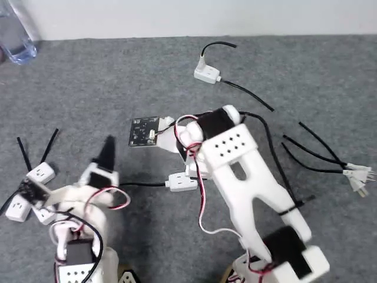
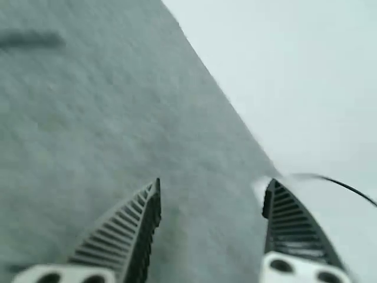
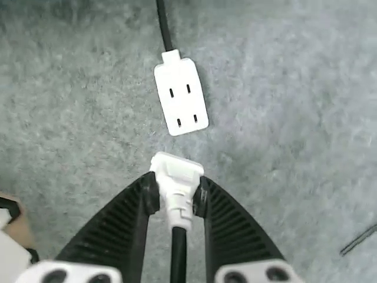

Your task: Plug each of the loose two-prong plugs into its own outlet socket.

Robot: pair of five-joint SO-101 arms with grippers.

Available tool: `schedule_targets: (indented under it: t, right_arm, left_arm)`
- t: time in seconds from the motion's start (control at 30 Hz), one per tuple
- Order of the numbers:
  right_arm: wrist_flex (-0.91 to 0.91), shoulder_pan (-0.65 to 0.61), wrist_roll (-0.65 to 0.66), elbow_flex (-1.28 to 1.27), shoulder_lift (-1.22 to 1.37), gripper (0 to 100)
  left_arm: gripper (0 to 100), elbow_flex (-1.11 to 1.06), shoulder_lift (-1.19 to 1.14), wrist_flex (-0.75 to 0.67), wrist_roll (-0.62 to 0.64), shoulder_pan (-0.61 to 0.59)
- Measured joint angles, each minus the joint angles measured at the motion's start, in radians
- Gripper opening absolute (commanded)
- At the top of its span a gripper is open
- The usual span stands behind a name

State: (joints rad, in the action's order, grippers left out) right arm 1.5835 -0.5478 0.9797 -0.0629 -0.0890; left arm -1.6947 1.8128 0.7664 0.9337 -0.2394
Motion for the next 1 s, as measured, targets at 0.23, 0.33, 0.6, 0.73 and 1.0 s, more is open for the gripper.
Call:
schedule_targets:
  t: [0.23, 0.33, 0.6, 0.73, 1.0]
  right_arm:
    - [-0.009, 0.008, 0.192, 0.000, 0.091, 0.9]
    - [-0.009, 0.038, 0.267, 0.000, 0.120, 0.9]
    - [-0.058, 0.060, 0.339, 0.000, 0.186, 0.9]
    - [-0.098, 0.055, 0.339, 0.000, 0.199, 0.9]
    - [-0.107, -0.009, 0.331, 0.000, 0.233, 0.9]
  left_arm:
    - [27, 0.000, 0.000, 0.141, -0.460, -0.026]
    - [27, 0.000, 0.000, 0.161, -0.494, 0.017]
    - [27, 0.000, 0.000, 0.180, -0.512, 0.078]
    - [27, 0.000, 0.000, 0.201, -0.560, 0.097]
    - [27, 0.000, 0.000, 0.207, -0.563, 0.097]
